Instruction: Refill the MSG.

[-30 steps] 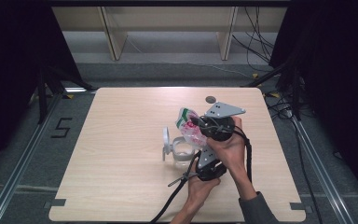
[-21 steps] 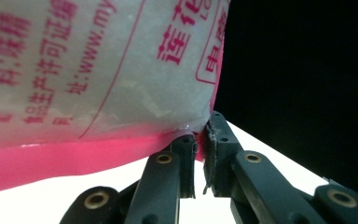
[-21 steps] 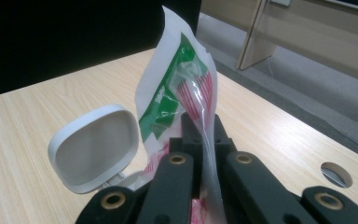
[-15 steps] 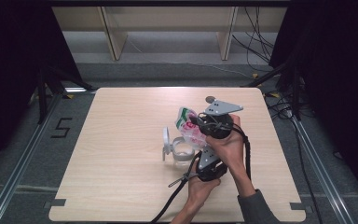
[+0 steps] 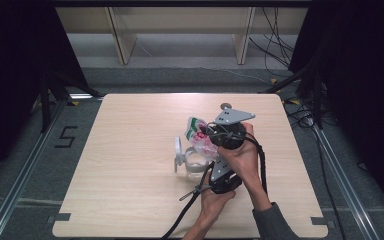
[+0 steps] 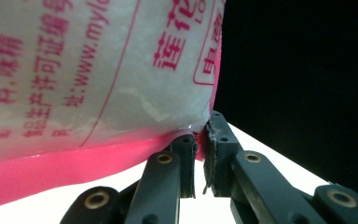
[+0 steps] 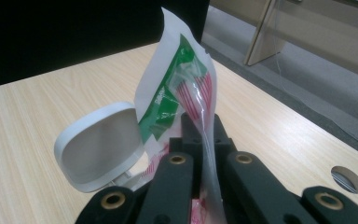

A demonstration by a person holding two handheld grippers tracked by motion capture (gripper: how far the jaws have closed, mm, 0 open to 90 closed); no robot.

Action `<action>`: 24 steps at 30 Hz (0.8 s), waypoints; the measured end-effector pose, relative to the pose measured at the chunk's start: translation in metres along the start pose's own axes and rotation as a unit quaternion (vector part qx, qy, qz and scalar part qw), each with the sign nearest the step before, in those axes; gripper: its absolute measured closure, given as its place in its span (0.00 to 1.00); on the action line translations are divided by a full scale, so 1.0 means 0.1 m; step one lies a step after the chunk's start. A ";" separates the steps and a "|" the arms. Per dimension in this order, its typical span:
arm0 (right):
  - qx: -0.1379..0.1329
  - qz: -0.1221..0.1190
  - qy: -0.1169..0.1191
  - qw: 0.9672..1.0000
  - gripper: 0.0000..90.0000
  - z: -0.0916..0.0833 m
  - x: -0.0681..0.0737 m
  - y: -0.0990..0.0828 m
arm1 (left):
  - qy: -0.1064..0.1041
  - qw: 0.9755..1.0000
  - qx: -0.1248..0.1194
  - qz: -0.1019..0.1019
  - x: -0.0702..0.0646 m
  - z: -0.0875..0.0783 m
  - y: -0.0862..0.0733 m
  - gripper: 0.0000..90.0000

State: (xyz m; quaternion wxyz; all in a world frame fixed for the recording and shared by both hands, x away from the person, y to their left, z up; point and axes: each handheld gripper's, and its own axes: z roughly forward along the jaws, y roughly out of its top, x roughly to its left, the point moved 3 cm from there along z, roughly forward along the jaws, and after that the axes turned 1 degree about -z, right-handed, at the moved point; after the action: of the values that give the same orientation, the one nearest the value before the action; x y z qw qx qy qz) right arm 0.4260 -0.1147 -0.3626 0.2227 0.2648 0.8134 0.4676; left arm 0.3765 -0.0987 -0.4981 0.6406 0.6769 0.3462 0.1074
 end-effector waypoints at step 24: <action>0.010 -0.009 0.013 1.000 1.00 0.06 0.04 0.02 | -0.002 1.000 0.007 0.007 0.05 -0.02 0.02 0.92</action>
State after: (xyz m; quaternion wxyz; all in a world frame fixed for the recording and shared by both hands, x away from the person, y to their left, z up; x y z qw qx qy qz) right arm 0.4274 -0.1071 -0.3640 0.2138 0.2536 0.8233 0.4606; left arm 0.3795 -0.0943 -0.4974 0.6359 0.6838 0.3410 0.1086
